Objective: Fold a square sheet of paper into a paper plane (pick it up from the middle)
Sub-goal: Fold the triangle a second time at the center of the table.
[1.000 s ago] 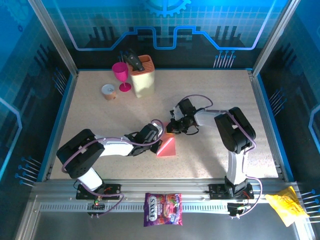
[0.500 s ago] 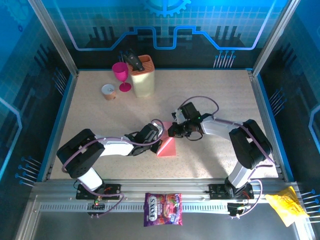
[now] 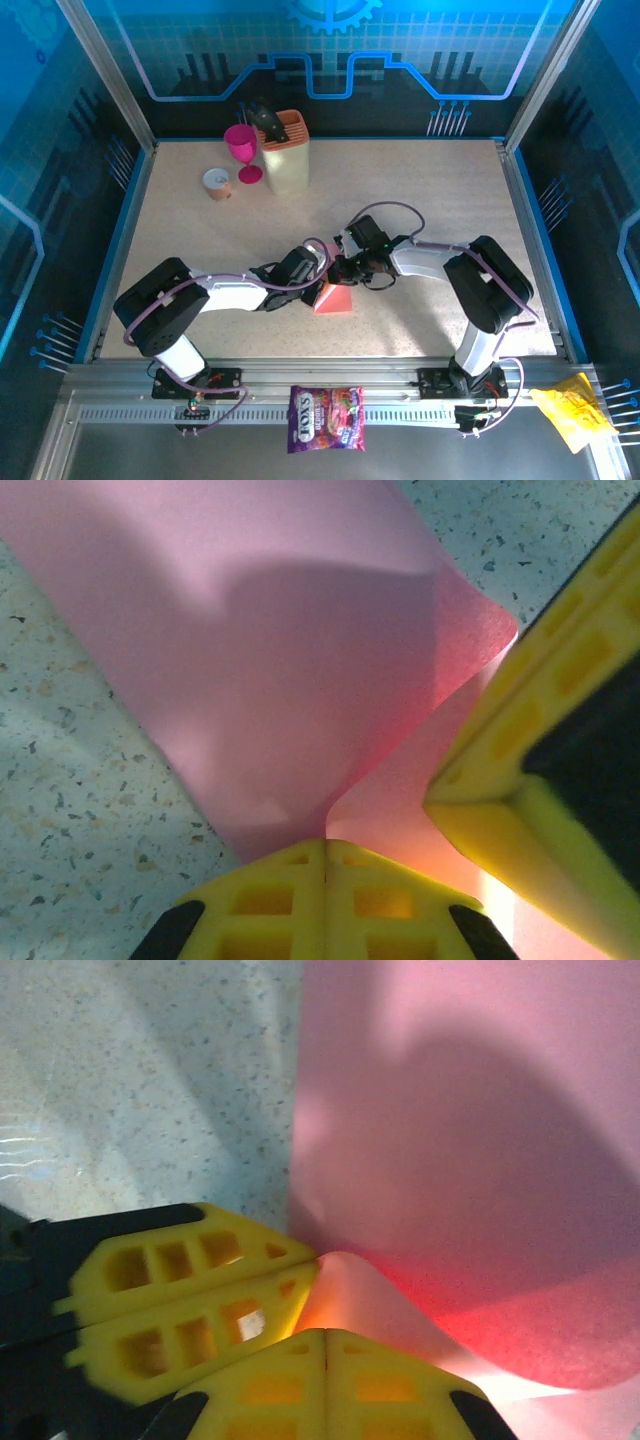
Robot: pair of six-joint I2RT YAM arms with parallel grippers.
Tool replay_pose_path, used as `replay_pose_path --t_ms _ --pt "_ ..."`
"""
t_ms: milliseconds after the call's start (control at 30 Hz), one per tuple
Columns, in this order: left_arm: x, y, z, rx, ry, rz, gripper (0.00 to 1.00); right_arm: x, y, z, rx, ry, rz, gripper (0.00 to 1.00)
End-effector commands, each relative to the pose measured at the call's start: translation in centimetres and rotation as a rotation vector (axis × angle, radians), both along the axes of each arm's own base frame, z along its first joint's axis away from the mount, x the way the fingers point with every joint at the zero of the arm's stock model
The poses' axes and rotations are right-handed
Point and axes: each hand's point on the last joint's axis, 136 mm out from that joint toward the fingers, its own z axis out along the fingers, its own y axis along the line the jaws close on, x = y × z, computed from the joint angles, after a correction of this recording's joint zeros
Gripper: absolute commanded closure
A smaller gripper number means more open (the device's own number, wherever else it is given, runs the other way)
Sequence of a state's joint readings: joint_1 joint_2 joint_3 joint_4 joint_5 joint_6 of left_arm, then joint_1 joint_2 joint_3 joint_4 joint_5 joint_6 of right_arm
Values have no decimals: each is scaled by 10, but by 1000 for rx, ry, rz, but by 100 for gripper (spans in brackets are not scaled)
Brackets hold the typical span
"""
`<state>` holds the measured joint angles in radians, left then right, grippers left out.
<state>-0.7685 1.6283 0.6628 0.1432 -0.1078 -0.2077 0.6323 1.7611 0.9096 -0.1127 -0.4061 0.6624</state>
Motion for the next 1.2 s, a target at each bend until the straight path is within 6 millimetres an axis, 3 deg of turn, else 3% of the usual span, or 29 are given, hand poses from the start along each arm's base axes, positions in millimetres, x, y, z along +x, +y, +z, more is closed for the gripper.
replay_pose_path --t_ms 0,200,567,667,733,833,900,967,1167 --pt "-2 2 2 16 16 -12 100 -1 -5 -16 -30 12 -22 100" --pt "3 5 6 24 -6 14 100 -7 -19 -35 -52 43 -43 100" --pt "8 4 10 19 -16 40 100 -11 -21 -41 -55 52 -46 100" --pt "9 8 19 1 -32 70 100 -11 -23 -42 -57 55 -48 100" --pt "9 8 30 -32 -48 86 92 -11 -23 -43 -59 57 -49 100" --pt "7 7 47 -94 -62 106 72 -12 -24 -45 -64 58 -50 100" --pt "3 4 58 -146 -61 103 68 -14 -25 -46 -66 60 -50 100" --pt "-5 -2 65 -193 -53 82 71 -13 -26 -47 -68 60 -51 100" --pt "-35 -28 65 -252 -8 -24 96 -15 -27 -51 -72 69 -55 100"
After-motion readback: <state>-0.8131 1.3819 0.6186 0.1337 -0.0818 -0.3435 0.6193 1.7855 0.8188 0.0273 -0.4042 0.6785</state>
